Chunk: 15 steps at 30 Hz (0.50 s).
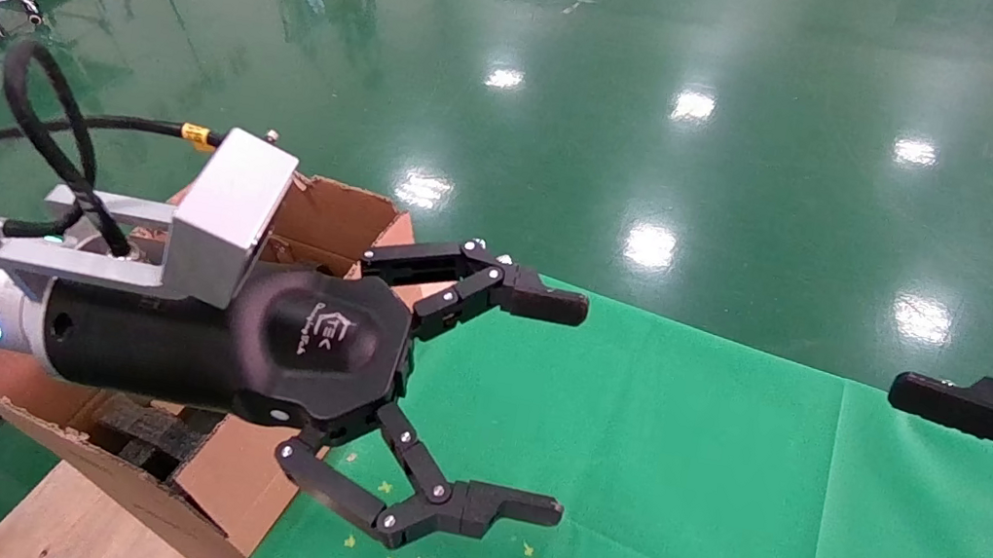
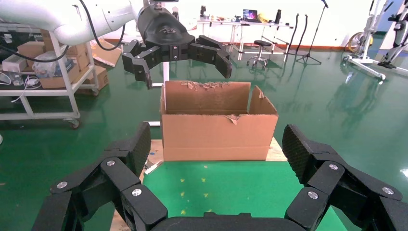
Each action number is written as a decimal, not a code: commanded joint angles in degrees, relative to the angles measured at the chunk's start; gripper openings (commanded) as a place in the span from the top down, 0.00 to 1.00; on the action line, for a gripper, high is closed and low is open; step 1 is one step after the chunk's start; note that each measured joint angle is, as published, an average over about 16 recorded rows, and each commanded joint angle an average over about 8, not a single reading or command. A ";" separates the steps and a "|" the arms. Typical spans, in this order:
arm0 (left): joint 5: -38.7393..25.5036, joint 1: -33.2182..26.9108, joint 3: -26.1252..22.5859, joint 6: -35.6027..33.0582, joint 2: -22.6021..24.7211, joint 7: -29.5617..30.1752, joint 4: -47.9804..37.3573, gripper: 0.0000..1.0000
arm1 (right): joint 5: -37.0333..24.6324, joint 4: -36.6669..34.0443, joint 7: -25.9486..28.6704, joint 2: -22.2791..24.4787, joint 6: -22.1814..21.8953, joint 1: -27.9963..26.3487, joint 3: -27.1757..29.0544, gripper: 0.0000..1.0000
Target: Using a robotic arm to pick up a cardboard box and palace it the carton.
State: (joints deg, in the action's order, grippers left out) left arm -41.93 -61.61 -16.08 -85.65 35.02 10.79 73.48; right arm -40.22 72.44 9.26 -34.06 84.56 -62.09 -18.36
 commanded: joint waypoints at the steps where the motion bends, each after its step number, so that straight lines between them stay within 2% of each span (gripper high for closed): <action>1: 0.00 -0.01 -0.01 0.00 0.00 0.00 -0.01 0.00 | 0.00 0.00 0.00 0.00 0.00 0.00 0.00 0.00; 15: -0.04 -0.04 -0.01 0.00 0.00 0.00 -0.03 0.00 | -0.01 0.00 0.00 0.00 0.00 0.00 0.00 0.00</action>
State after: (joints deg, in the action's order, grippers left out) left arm -41.97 -61.65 -16.09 -85.65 35.02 10.78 73.46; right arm -40.23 72.44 9.26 -34.06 84.56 -62.09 -18.36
